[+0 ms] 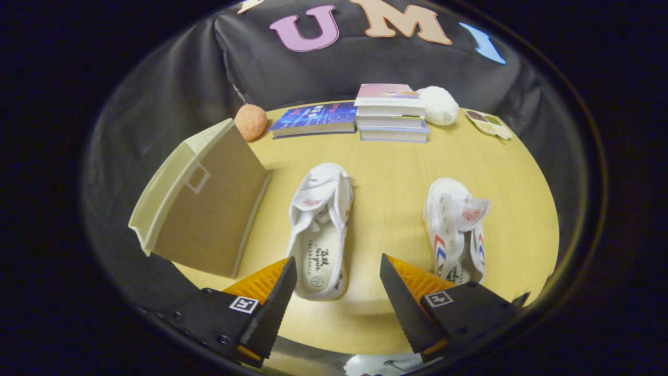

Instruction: Open the storage box then place both shoes into the box .Put the left shoe in first, then the right shoe, with the right side of both shoes facing outward in a uniform manner.

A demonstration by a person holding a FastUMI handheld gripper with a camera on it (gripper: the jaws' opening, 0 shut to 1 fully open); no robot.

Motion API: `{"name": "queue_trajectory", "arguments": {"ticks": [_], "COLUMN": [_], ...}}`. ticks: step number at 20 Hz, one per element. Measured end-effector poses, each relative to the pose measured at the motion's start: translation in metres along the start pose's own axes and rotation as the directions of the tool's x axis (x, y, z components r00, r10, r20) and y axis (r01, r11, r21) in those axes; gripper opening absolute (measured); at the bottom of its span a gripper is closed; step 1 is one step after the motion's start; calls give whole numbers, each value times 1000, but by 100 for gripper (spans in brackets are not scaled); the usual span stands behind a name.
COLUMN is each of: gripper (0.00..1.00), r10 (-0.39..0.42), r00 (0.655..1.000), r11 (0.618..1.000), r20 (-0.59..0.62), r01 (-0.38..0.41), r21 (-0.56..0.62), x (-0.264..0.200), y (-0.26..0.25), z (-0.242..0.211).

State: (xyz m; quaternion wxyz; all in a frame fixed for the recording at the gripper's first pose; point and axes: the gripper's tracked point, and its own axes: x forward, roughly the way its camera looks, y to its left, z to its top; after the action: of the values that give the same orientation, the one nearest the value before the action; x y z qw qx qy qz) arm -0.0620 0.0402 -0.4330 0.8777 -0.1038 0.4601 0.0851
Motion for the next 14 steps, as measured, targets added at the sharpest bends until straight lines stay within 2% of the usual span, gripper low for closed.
{"name": "queue_trajectory", "arguments": {"ticks": [2, 4, 7, 14], "gripper": [98, 95, 91, 81], "r10": [-20, 3, -16, -30], "r00": [999, 999, 998, 997], "r11": [1000, 1000, 1000, 998], "r20": [-33, -46, -64, -70], "r01": [20, -3, 15, 26], "r21": [1, 4, -22, -59], "x": [16, 30, 49, 85], "y": [-10, -6, -9, -6], "z": [1, 7, 13, 37]}}
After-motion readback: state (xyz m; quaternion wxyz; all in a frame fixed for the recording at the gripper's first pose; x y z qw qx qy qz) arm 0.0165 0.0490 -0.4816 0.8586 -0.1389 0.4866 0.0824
